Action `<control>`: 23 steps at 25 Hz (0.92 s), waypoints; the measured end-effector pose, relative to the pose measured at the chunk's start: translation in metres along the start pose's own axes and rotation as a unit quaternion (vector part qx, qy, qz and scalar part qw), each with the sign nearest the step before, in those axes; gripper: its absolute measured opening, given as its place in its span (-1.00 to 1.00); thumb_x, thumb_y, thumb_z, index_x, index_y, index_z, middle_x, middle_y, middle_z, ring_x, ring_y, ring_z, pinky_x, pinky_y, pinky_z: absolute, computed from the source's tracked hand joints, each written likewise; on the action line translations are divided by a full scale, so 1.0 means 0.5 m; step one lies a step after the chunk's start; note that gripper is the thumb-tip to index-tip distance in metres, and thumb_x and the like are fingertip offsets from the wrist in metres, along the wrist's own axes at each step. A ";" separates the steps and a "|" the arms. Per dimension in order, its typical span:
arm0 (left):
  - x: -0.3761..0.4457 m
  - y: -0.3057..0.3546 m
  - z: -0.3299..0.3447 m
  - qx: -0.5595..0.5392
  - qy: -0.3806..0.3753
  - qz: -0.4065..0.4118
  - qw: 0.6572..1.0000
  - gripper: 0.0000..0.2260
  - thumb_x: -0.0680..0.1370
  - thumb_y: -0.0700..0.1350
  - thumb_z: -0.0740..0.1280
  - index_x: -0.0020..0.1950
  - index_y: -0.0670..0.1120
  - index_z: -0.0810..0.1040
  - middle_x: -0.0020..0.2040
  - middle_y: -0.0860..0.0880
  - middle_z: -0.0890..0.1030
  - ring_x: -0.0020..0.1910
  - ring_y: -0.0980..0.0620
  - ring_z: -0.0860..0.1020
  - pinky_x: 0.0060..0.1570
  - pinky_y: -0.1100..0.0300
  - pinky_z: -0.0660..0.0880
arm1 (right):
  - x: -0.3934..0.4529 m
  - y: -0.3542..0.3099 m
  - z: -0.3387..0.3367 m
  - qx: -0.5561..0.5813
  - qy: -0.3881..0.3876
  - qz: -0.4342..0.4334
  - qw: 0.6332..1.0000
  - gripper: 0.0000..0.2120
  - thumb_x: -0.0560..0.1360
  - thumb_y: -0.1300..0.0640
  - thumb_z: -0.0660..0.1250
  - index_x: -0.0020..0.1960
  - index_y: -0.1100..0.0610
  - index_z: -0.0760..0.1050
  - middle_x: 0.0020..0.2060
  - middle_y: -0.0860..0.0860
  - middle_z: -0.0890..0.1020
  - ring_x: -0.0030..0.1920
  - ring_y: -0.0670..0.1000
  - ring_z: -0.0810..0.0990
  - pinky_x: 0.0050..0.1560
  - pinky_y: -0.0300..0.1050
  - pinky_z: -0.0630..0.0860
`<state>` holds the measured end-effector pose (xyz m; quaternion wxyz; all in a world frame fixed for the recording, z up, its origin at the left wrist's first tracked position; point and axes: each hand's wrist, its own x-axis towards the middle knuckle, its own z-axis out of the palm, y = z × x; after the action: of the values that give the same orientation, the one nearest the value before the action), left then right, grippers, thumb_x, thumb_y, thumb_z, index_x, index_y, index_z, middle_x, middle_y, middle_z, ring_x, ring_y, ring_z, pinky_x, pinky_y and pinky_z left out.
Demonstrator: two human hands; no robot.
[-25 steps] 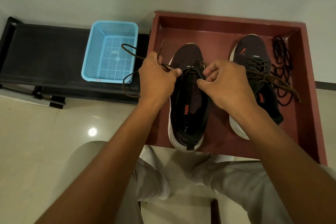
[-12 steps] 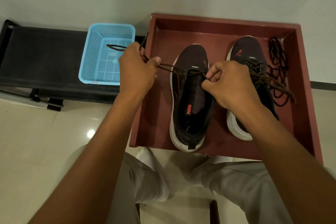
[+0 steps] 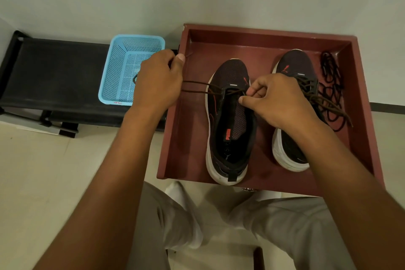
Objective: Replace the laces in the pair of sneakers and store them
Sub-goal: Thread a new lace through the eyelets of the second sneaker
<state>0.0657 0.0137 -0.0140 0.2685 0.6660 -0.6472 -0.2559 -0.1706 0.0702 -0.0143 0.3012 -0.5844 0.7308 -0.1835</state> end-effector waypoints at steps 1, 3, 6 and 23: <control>0.000 0.005 0.001 -0.002 -0.006 0.022 1.000 -0.67 0.70 0.01 0.23 -0.22 -0.11 0.45 -0.36 0.04 0.44 -0.39 0.09 0.37 -0.31 0.10 0.31 | 0.002 -0.003 -0.001 0.002 0.013 -0.008 1.000 -0.86 0.47 -0.02 0.56 -0.13 0.00 0.64 -0.30 -0.09 0.65 -0.30 -0.19 0.61 -0.26 -0.33 0.45; 0.004 0.014 -0.001 -0.023 -0.024 0.048 0.998 -0.74 0.69 -0.03 0.26 -0.13 -0.12 0.57 -0.33 0.04 0.49 -0.39 0.16 0.38 -0.30 0.14 0.35 | 0.007 -0.012 0.002 0.017 0.045 -0.036 0.998 -0.89 0.49 -0.01 0.53 -0.11 -0.01 0.64 -0.29 -0.11 0.64 -0.32 -0.19 0.59 -0.25 -0.34 0.47; 0.016 0.013 -0.022 -0.109 -0.057 0.023 0.992 -0.82 0.67 -0.13 0.30 -0.02 -0.11 0.67 -0.26 -0.05 0.62 -0.37 0.18 0.47 -0.23 0.16 0.48 | 0.021 -0.035 0.025 0.052 0.064 -0.084 0.993 -0.95 0.53 0.05 0.50 -0.05 0.00 0.65 -0.28 -0.14 0.62 -0.31 -0.17 0.57 -0.20 -0.28 0.52; 0.018 0.003 -0.045 -0.263 -0.076 -0.058 0.960 -0.86 0.69 -0.23 0.24 0.15 -0.22 0.58 -0.17 -0.07 0.70 -0.28 0.00 0.56 -0.33 0.23 0.46 | 0.037 -0.113 0.098 -0.092 -0.075 -0.120 0.986 -0.91 0.57 0.00 0.37 -0.06 -0.05 0.63 0.03 -0.11 0.57 0.15 0.00 0.44 0.18 0.05 0.39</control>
<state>0.0804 0.0052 0.0033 0.3693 0.5868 -0.5355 -0.4823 -0.0987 0.0425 -0.0203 0.2757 -0.7050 0.6448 -0.1059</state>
